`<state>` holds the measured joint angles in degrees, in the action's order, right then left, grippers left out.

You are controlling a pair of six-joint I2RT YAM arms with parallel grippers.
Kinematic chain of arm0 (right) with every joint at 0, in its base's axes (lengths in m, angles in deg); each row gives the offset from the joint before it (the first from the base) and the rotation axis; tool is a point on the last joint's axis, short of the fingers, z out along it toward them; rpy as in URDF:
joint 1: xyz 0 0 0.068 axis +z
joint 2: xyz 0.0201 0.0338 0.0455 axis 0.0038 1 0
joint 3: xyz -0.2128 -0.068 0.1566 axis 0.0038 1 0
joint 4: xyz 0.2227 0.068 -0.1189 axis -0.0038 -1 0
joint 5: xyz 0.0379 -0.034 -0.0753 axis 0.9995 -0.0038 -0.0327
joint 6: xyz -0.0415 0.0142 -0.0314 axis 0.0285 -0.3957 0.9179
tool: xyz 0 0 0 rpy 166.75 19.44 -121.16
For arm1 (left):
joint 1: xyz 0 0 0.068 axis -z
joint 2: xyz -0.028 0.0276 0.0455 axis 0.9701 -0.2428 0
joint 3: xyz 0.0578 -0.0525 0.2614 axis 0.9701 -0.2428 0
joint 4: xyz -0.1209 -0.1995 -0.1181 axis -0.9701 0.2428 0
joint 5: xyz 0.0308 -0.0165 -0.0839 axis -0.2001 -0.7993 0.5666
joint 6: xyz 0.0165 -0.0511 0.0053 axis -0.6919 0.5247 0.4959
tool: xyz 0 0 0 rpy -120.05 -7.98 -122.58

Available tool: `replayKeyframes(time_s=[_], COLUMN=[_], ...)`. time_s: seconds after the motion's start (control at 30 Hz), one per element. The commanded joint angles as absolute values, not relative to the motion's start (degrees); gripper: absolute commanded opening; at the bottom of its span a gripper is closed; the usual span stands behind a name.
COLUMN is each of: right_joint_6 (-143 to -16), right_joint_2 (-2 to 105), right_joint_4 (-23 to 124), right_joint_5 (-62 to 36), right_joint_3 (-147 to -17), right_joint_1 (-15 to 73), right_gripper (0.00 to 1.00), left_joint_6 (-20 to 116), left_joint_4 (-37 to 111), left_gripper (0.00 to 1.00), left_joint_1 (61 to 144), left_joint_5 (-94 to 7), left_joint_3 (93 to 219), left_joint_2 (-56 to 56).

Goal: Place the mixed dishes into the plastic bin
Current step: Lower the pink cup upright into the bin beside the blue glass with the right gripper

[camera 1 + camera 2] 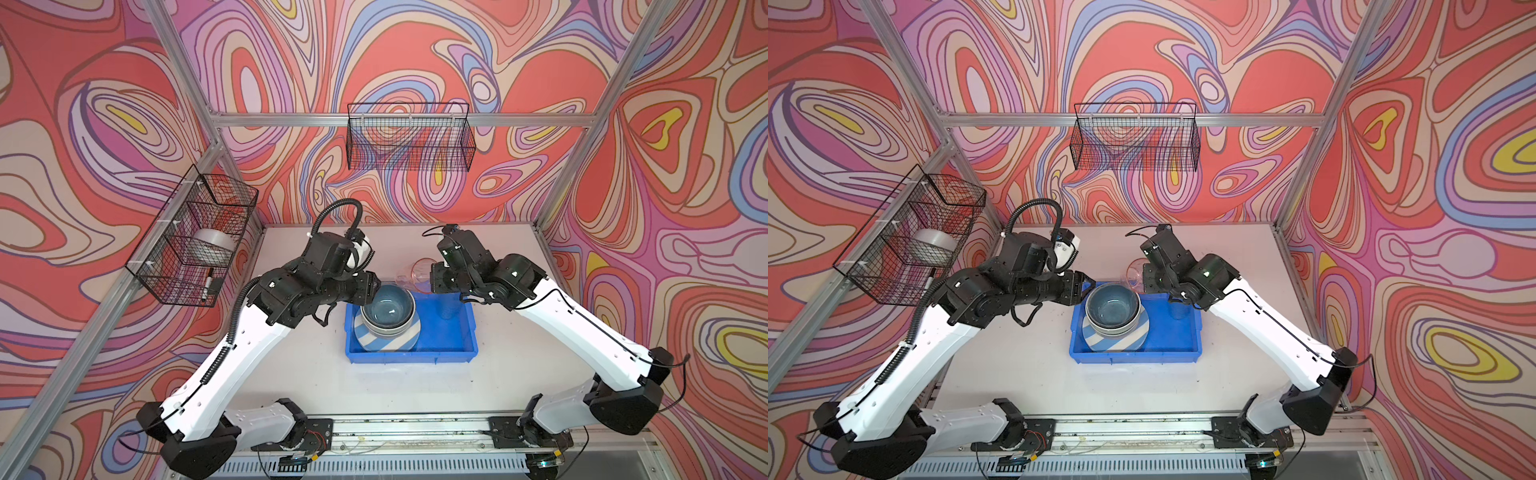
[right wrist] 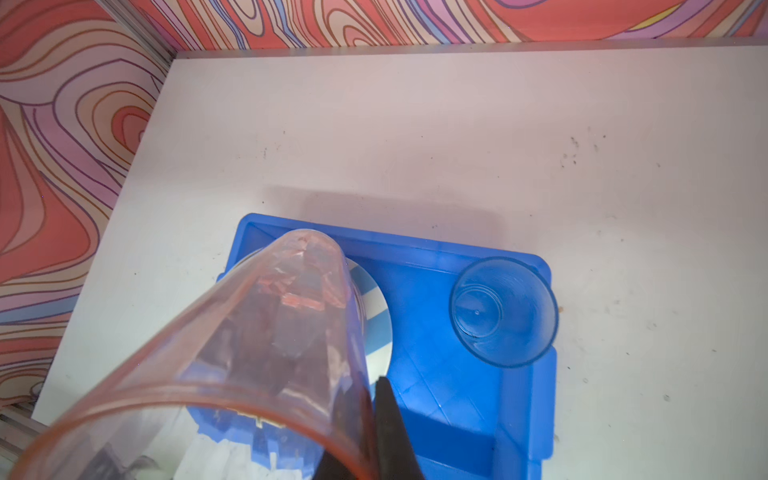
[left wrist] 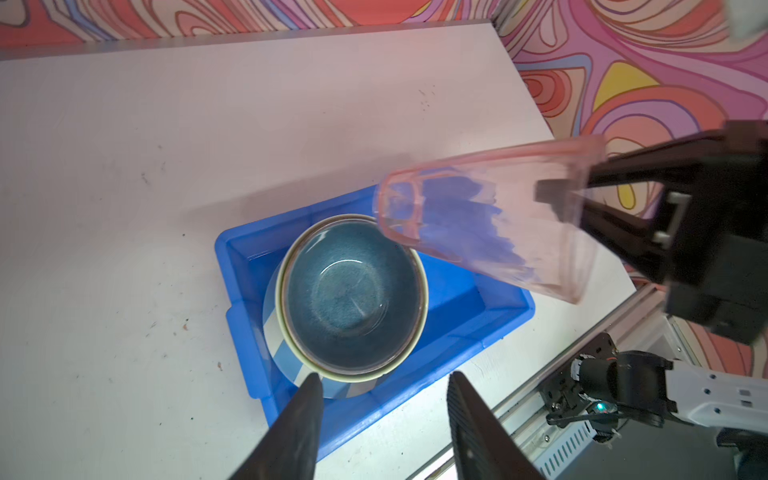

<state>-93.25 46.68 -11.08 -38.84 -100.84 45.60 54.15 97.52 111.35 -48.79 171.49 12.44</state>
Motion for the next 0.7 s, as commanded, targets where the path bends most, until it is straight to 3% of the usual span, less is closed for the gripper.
replayKeyframes(time_s=[0.0,0.13,0.4,0.67], right_joint_6=[-92.48,-92.89,-89.85,-90.07], right_joint_2=[44.06,42.22,42.4,41.14], right_joint_4=[-19.79,-26.32,-36.95,-31.72], right_joint_5=[-40.95,-41.9,-43.77,-38.67], right_joint_3=[-104.71,-105.52,-104.91,-95.28], right_joint_1=[45.35,45.39,45.14,43.53], right_gripper=[0.0,0.0,0.03,0.0], left_joint_6=[54.47,53.9,51.32,51.05], left_joint_4=[99.34,98.92,97.82,95.04], left_gripper=[0.54,0.61,0.62,0.65], left_joint_1=[107.35,103.1,101.01,100.14], left_joint_5=[-51.82,-54.75,-60.73,-61.59], left_joint_3=[168.42,164.46,159.97,155.24], left_joint_2=[14.85,17.74,19.0,19.86])
